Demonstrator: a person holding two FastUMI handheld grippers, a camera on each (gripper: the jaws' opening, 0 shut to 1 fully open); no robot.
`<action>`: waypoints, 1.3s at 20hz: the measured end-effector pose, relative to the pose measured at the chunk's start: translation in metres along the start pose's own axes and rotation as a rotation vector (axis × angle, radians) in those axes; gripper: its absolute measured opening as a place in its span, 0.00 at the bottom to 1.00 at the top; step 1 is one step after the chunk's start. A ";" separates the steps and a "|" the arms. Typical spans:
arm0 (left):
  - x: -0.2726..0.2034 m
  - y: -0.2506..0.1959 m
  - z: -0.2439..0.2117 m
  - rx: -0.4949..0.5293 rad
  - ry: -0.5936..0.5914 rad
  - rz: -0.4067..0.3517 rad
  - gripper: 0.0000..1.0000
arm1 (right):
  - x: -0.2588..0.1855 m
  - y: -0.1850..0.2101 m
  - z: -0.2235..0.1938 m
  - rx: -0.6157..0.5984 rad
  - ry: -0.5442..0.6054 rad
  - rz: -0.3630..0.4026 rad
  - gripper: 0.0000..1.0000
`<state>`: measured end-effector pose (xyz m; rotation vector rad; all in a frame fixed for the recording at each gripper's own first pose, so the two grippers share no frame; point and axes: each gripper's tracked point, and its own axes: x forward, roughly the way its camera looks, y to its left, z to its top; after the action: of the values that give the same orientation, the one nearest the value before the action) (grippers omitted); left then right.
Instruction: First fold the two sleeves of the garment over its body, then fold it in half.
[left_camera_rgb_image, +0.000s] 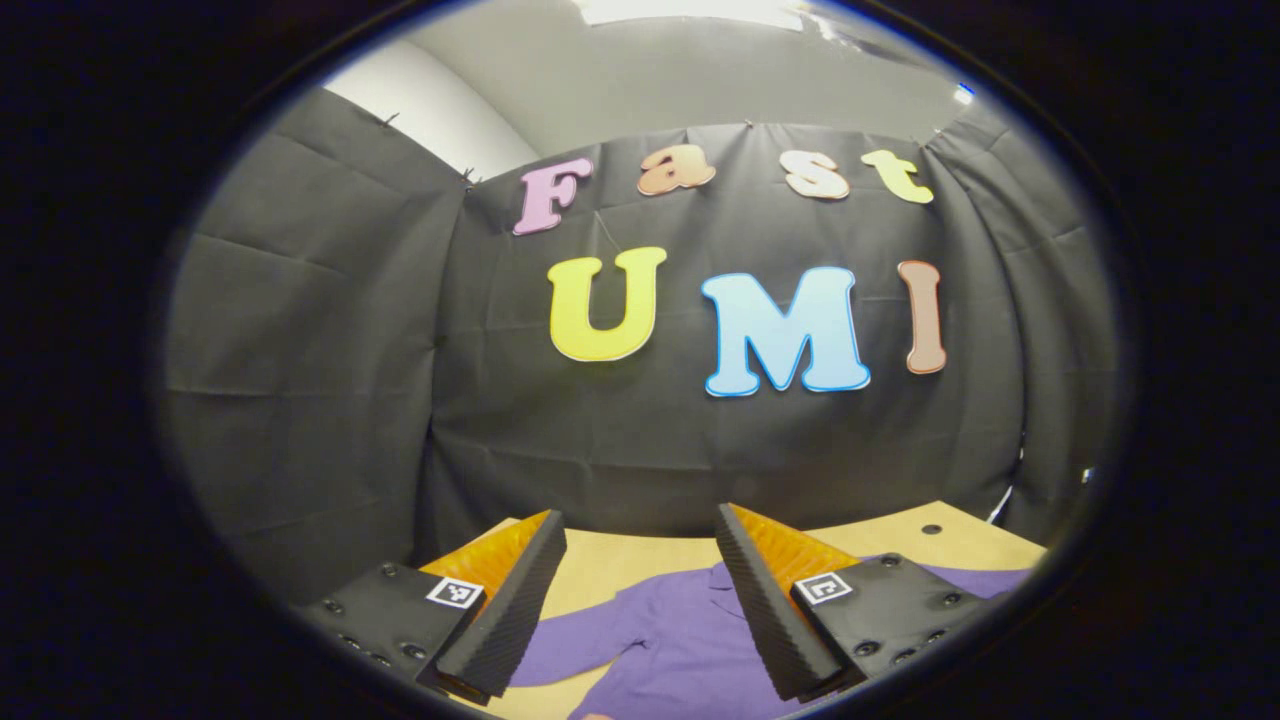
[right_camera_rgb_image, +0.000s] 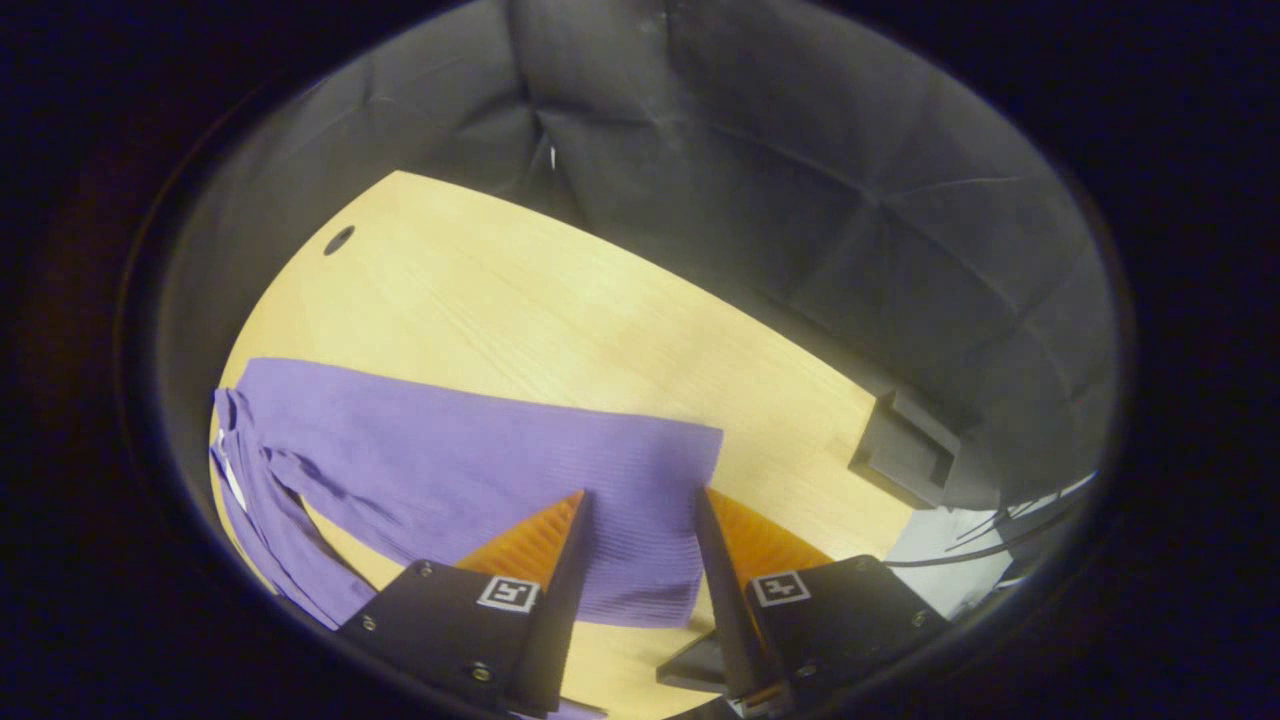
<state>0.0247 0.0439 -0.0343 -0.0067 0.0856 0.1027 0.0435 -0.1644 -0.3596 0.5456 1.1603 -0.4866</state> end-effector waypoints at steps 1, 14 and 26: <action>-0.002 0.000 0.002 0.000 -0.002 0.001 0.96 | 0.001 0.005 0.000 0.023 -0.009 0.022 0.62; -0.026 0.028 0.013 -0.004 -0.038 0.033 0.96 | -0.043 0.019 0.021 0.150 -0.077 0.272 0.01; -0.044 0.064 -0.003 -0.044 -0.014 0.026 0.96 | -0.208 0.158 0.058 0.061 -0.318 0.648 0.01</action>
<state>-0.0257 0.1032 -0.0335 -0.0491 0.0692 0.1305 0.1151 -0.0630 -0.1229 0.8230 0.6146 -0.0422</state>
